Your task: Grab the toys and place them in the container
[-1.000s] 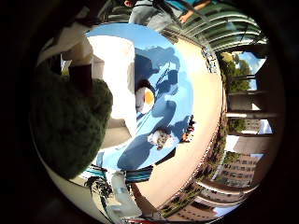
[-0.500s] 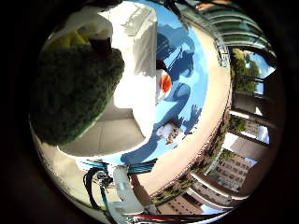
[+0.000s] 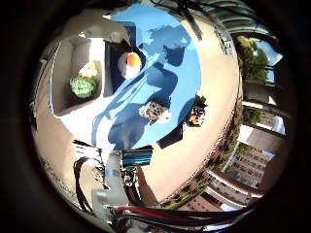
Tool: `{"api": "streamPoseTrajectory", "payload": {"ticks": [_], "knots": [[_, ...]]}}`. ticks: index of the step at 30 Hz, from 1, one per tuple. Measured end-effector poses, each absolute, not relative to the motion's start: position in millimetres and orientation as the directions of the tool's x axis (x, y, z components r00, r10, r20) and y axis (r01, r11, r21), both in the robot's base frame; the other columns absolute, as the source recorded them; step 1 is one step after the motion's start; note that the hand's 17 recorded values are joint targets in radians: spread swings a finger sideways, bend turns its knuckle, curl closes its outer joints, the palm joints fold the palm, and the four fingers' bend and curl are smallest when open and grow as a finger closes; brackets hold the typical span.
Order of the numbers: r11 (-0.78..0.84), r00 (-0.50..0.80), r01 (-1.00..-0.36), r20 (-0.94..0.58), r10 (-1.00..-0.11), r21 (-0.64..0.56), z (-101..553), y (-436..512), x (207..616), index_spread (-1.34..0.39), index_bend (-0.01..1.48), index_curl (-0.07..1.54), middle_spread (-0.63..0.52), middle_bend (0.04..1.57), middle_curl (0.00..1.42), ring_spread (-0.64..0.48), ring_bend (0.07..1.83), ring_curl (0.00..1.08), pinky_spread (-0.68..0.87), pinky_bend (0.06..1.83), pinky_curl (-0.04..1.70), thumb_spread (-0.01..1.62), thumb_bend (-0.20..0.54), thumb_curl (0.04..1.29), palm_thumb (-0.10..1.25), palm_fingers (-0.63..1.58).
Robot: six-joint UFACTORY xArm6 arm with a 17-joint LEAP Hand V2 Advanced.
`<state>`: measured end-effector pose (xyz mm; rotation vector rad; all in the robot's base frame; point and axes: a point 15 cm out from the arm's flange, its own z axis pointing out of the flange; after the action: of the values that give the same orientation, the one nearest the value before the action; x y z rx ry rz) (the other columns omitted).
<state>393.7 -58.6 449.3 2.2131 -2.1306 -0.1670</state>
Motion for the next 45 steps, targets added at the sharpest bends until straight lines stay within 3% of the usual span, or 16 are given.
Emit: {"api": "streamPoseTrajectory", "payload": {"ticks": [6,20,29,45], "knots": [[0.014,-0.011,-0.990,0.021,-1.000,0.141,450,-126,367,-0.21,0.15,0.27,0.13,0.19,0.35,0.33,0.46,0.32,0.51,0.83,0.39,1.28,-0.020,0.34,0.56,0.03],[0.052,-0.048,-0.979,0.026,-0.998,0.196,357,-254,314,-0.13,0.16,0.26,0.12,0.19,0.35,0.30,0.45,0.32,0.49,0.77,0.33,1.26,-0.017,0.34,0.60,0.07],[0.035,-0.022,-0.985,0.075,-0.997,0.166,297,-286,326,-0.12,0.16,0.25,0.10,0.18,0.34,0.29,0.44,0.31,0.47,0.74,0.29,1.23,-0.020,0.35,0.63,0.09],[0.005,0.002,-0.979,0.036,-0.999,0.204,201,-297,354,-0.09,0.16,0.25,0.08,0.19,0.34,0.28,0.43,0.31,0.46,0.73,0.25,1.20,-0.020,0.36,0.66,0.14]]}}
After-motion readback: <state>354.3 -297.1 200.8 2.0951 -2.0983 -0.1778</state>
